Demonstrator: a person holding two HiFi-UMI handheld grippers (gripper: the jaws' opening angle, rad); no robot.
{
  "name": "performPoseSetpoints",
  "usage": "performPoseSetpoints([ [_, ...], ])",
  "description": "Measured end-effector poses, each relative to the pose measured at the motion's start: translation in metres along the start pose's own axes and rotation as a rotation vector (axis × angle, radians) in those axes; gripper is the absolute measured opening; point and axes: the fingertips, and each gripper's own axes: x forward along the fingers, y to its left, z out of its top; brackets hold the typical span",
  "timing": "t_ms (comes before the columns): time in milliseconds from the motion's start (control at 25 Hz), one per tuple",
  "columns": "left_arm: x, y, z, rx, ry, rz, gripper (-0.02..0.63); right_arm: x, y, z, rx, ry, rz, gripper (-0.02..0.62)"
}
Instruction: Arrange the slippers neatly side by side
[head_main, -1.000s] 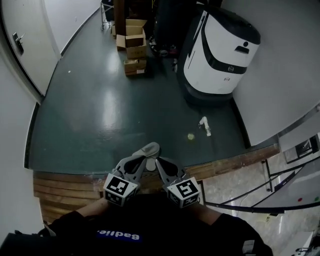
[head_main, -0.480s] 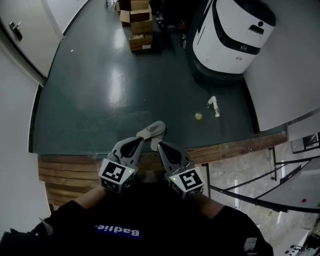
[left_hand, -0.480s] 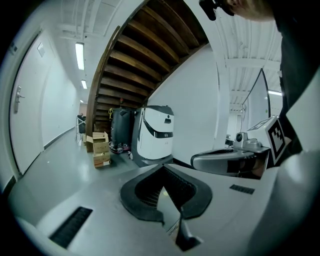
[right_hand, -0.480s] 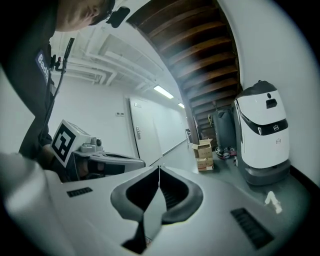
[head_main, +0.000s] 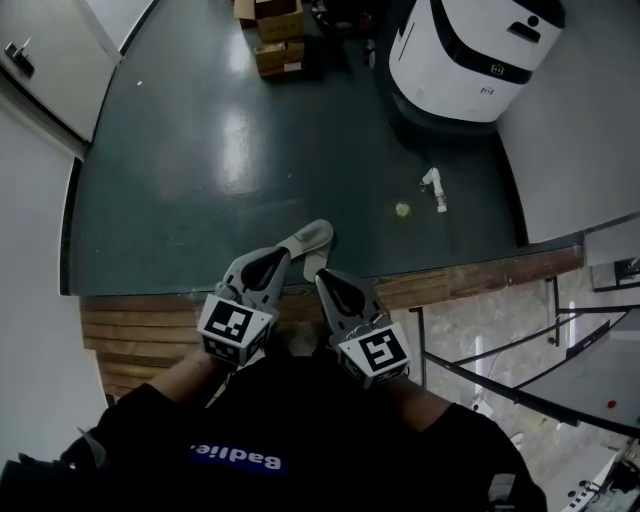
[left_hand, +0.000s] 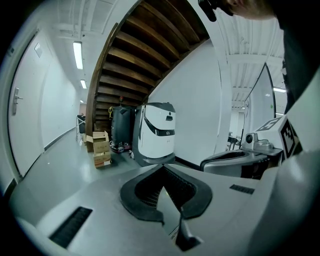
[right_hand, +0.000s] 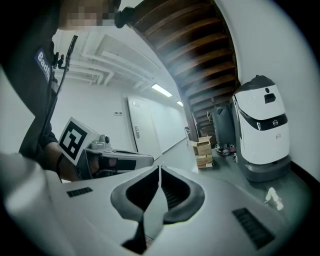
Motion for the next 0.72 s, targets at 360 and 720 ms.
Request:
performPoseSetpoints([
  [360,0.038,0.016,-0.028,0.023,0.087,-0.012,0.003,0.002,-0.026,-0.011,0.015,0.033,-0.044,-0.002],
  [720,0.087,0.034,-0.074,0.101,0.183,-0.043,0.041,0.005,-0.049,-0.035,0.061,0.097,-0.082,-0.002],
])
